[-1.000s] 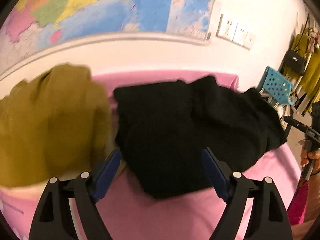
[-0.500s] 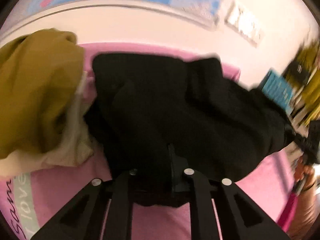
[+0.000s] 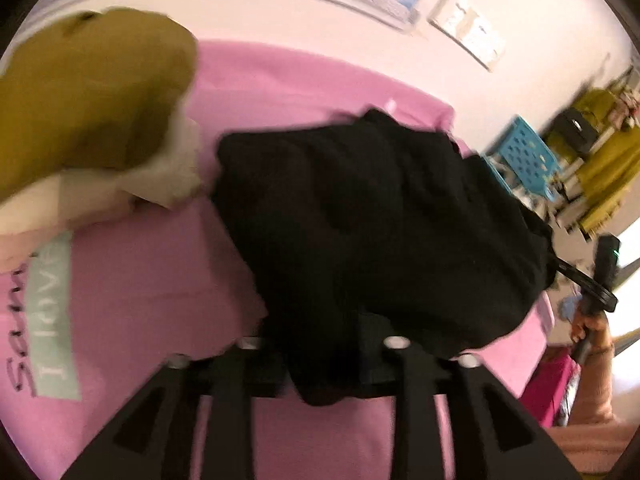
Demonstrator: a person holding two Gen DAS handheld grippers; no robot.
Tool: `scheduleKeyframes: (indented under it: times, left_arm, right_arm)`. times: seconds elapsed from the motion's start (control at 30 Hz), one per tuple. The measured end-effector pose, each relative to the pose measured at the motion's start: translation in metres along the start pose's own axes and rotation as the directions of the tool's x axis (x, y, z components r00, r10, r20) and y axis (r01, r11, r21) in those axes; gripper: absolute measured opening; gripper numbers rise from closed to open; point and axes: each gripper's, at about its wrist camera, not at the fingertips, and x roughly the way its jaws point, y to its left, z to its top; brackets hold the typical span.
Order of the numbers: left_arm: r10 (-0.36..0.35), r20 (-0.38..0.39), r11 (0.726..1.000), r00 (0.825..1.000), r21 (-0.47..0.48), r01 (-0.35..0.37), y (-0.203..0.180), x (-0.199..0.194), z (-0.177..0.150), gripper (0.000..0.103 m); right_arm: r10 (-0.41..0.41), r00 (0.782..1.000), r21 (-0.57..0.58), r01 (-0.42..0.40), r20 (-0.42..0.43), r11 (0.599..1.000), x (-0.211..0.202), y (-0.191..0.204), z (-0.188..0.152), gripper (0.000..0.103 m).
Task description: Fold large clothes
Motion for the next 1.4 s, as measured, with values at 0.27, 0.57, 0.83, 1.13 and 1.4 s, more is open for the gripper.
scheduleKeyframes:
  times: [0.27, 0.57, 0.83, 1.13, 1.4]
  left_arm:
    - [0.047, 0.163, 0.978, 0.985, 0.195, -0.079, -0.062, -0.037, 0.029, 0.062]
    - [0.087, -0.055, 0.956, 0.995, 0.287, -0.068, -0.092, 0.074, 0.051, 0.059]
    - [0.100, -0.020, 0.978, 0.995, 0.187, -0.095, -0.066, 0.076, 0.066, 0.019]
    - [0.177, 0.019, 0.979, 0.984, 0.103, -0.178, -0.033, 0.087, 0.074, 0.019]
    - [0.128, 0.120, 0.971, 0.985, 0.186, -0.149, -0.052, 0.053, 0.063, 0.052]
  right_arm:
    - [0.022, 0.997, -0.156, -0.011, 0.073, 0.988, -0.002, 0.053, 0.035, 0.060]
    - [-0.109, 0.984, -0.325, 0.058, -0.143, 0.944, 0.116, 0.093, 0.034, 0.045]
    - [-0.015, 0.998, -0.200, 0.028, 0.063, 0.979, 0.063, 0.072, 0.067, 0.002]
    - [-0.093, 0.990, -0.170, 0.074, -0.106, 0.983, 0.124, 0.058, 0.058, 0.006]
    - [0.016, 0.998, -0.104, -0.011, 0.053, 0.994, 0.062, 0.068, 0.063, 0.041]
